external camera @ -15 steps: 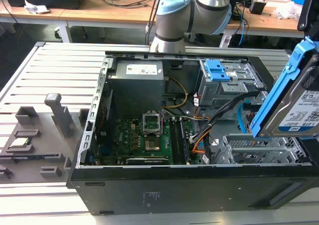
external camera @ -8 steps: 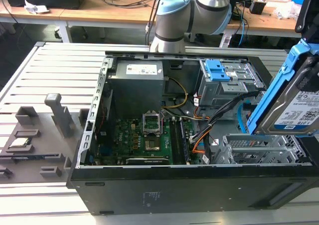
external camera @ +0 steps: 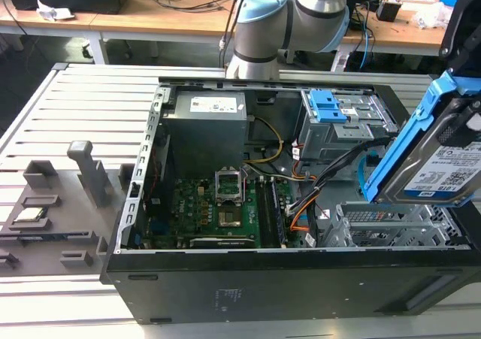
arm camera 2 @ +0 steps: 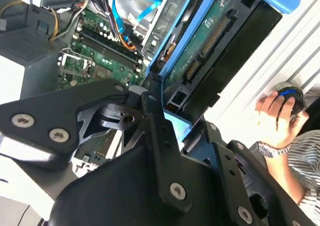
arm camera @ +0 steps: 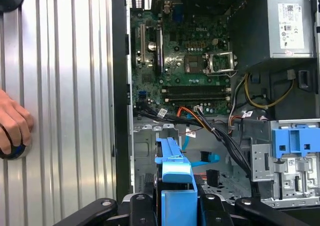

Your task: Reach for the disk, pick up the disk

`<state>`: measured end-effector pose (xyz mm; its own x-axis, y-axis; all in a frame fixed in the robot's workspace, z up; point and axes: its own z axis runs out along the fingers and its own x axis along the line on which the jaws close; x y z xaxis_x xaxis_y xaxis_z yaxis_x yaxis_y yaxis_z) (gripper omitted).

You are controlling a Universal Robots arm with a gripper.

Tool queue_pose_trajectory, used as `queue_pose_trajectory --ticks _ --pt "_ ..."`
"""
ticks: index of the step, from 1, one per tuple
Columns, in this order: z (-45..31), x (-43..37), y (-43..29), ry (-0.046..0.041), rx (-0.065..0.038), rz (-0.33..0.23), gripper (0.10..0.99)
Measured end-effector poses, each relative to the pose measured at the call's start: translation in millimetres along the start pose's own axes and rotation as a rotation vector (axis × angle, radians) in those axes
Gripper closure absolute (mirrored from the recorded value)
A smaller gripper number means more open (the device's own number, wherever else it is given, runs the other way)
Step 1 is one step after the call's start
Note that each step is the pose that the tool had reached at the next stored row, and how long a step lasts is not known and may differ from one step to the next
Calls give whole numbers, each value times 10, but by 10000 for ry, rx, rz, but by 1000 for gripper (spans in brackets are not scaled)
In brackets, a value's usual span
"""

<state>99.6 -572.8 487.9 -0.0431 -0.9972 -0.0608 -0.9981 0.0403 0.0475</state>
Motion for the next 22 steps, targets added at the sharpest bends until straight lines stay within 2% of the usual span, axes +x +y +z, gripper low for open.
queue_pose_trajectory --ticks 5,8,11,14,16,18,22 --pt "99 10 62 10 -11 -175 718" --pt "191 11 105 12 -16 -266 718" --pt "257 -5 103 15 -17 -267 718" --pt "324 -73 87 25 -16 -266 718" --pt "350 -77 18 36 -17 -264 718" --pt "359 -78 -14 44 -16 -266 718" --pt "388 -46 23 48 -19 -323 718"
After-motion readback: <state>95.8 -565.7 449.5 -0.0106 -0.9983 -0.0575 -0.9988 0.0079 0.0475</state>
